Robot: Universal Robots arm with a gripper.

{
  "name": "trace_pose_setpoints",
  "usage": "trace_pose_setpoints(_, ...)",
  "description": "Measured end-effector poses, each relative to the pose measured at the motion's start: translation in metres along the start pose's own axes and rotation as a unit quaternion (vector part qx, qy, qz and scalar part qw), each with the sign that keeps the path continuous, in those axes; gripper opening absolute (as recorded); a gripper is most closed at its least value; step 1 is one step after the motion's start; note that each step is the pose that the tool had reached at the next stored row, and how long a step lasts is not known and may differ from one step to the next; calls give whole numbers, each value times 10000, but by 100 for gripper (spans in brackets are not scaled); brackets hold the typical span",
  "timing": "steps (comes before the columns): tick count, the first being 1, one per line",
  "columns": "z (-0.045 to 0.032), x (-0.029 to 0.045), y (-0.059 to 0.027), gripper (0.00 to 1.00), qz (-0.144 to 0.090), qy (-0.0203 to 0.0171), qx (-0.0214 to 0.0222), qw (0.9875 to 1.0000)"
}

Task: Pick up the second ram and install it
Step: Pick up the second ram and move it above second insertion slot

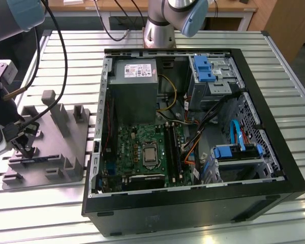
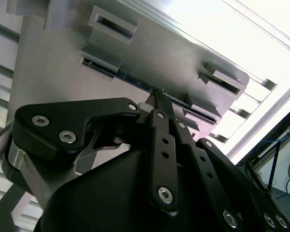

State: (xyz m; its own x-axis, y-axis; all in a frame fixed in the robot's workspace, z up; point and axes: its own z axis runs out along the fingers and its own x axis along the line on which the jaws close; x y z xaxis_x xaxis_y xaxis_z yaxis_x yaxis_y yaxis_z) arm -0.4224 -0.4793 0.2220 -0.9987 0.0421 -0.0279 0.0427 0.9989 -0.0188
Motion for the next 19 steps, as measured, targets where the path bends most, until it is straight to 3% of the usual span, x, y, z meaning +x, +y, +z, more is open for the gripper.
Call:
trace_pose_setpoints(8,0,0,0,10,-49,-1,-2,10000)
trace_pose_setpoints(12,0,0,0,10,-280,-5,-8,9996)
trace_pose_setpoints(19,0,0,0,10,-684,-13,-19,9977)
